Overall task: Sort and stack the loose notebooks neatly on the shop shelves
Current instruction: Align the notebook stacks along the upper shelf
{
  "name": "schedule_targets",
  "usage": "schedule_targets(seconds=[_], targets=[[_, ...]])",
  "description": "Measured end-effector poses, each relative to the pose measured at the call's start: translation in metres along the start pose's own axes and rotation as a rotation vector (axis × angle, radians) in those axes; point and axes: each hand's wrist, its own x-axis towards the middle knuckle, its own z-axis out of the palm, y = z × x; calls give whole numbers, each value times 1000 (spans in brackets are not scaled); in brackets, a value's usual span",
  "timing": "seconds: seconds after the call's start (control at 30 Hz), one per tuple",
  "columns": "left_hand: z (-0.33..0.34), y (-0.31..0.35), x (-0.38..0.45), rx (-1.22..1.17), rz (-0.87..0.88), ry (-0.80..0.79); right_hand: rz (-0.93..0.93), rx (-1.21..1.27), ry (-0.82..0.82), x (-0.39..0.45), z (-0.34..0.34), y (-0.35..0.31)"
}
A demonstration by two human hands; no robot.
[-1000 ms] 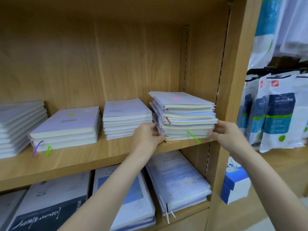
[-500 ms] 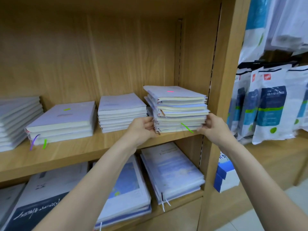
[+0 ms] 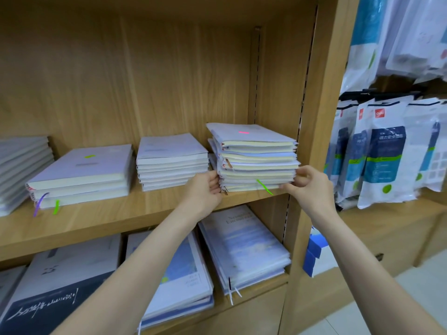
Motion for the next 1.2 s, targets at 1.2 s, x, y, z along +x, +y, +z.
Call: schedule_targets(seconds=[1.2], targets=[[10, -14, 16, 256, 77, 220, 23, -155, -114, 34, 1, 1]])
